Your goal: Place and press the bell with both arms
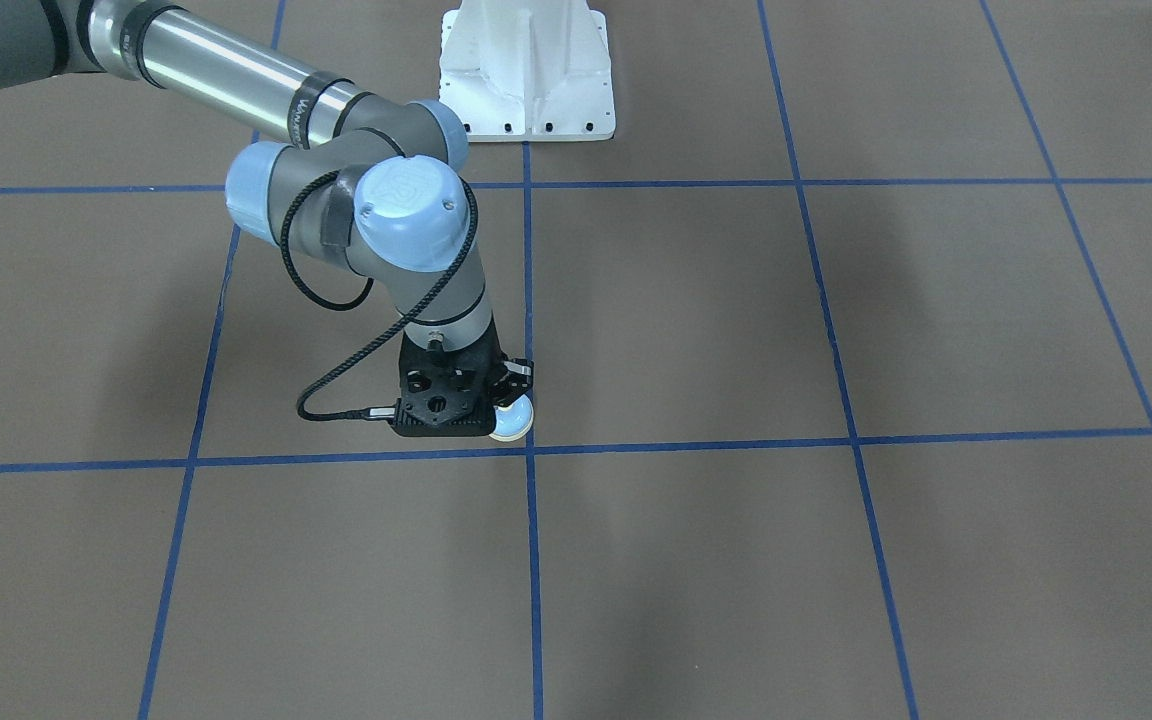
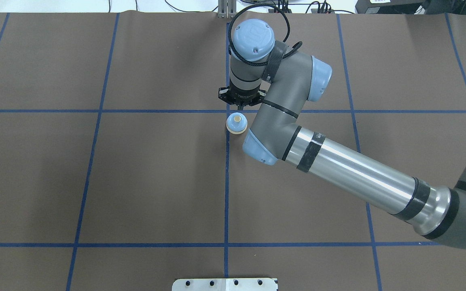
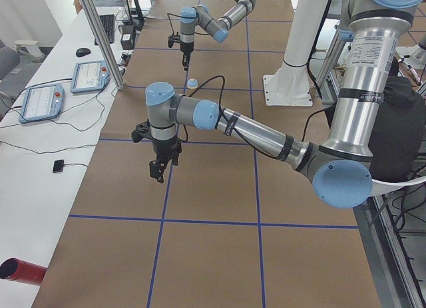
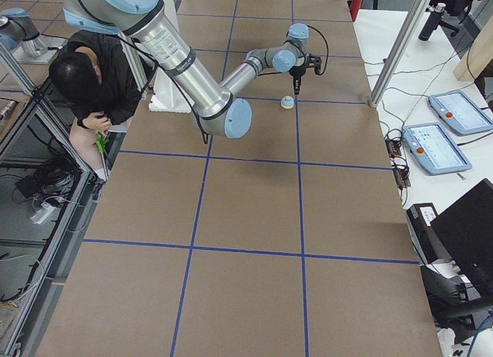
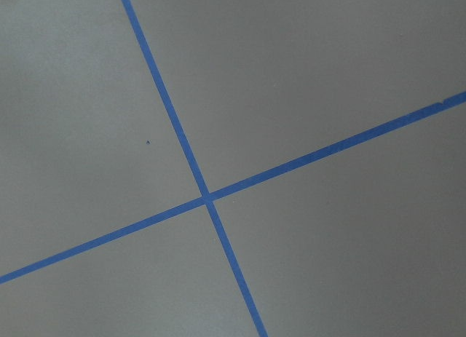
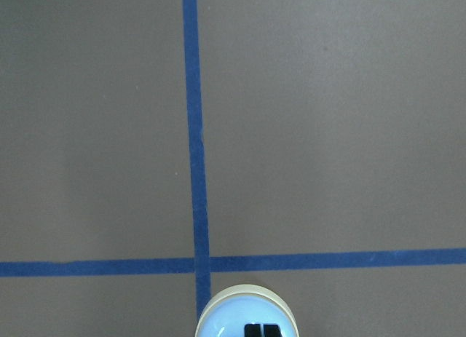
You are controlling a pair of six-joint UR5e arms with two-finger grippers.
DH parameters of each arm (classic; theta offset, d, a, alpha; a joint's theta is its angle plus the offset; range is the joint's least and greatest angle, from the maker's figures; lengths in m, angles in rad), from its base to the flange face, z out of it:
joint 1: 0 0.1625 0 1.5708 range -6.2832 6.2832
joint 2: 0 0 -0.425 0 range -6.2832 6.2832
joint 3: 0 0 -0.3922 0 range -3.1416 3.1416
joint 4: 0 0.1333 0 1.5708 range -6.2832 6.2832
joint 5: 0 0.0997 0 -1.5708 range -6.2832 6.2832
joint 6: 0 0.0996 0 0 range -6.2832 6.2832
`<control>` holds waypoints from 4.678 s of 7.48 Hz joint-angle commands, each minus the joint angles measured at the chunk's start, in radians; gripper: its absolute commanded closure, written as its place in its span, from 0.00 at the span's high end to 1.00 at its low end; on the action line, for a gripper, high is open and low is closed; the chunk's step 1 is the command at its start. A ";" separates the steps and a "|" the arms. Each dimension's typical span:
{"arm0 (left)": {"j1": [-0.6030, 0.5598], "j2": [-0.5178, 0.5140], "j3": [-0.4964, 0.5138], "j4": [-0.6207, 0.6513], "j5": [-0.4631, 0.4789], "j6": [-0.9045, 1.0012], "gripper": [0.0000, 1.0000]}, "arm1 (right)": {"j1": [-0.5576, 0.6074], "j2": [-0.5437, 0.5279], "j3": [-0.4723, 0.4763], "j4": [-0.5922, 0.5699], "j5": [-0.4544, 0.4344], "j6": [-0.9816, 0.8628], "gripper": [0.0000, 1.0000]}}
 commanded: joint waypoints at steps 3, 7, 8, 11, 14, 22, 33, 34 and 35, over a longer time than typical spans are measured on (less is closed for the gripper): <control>-0.114 -0.005 0.119 -0.006 -0.094 0.114 1.00 | 0.210 -0.299 0.271 -0.114 0.090 -0.379 1.00; -0.204 -0.001 0.228 -0.077 -0.155 0.193 1.00 | 0.561 -0.602 0.297 -0.114 0.294 -0.934 1.00; -0.204 0.004 0.227 -0.080 -0.155 0.193 1.00 | 0.642 -0.676 0.293 -0.117 0.296 -1.076 1.00; -0.204 0.016 0.239 -0.086 -0.155 0.181 1.00 | 0.794 -0.840 0.283 -0.114 0.390 -1.221 1.00; -0.202 0.016 0.268 -0.086 -0.154 0.178 1.00 | 0.838 -0.927 0.314 -0.112 0.381 -1.221 1.00; -0.204 0.134 0.227 -0.145 -0.199 0.036 1.00 | 0.836 -0.941 0.302 -0.100 0.393 -1.209 1.00; -0.201 0.160 0.194 -0.166 -0.203 0.026 1.00 | 0.838 -0.939 0.316 -0.112 0.393 -1.206 1.00; -0.201 0.160 0.194 -0.166 -0.203 0.026 1.00 | 0.838 -0.939 0.317 -0.123 0.393 -1.206 1.00; -0.201 0.160 0.194 -0.166 -0.203 0.026 1.00 | 0.838 -0.929 0.341 -0.203 0.393 -1.206 1.00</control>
